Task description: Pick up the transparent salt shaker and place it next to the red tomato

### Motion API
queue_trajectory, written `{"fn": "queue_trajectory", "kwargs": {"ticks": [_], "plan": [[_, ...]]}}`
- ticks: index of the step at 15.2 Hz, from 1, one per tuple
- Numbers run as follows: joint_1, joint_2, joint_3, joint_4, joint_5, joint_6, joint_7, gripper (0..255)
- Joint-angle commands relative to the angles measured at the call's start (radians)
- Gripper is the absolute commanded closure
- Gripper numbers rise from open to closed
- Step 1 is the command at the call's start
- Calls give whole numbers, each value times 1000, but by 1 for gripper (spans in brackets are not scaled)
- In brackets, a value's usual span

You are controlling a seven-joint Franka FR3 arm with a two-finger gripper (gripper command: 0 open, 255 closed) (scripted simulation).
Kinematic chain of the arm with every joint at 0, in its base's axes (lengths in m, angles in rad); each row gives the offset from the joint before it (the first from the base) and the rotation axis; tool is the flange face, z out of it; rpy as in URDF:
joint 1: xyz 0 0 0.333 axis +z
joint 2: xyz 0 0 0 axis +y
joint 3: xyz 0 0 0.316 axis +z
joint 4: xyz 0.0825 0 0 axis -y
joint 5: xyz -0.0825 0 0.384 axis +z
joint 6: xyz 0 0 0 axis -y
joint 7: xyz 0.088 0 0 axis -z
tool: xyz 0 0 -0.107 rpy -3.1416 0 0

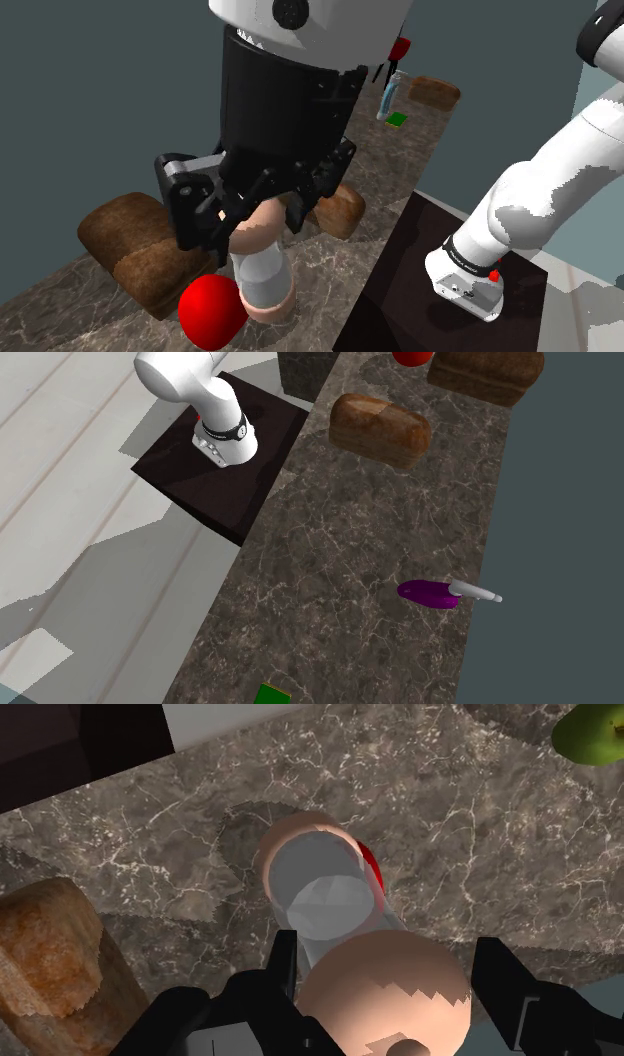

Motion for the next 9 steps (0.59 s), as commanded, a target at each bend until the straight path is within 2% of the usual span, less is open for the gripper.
{"fn": "queue_trajectory", "kwargs": {"ticks": [1,9], "plan": [[3,4,8,-21,-5,26,10,255],[7,-31,-5,-150,31,134,-16,255]]}}
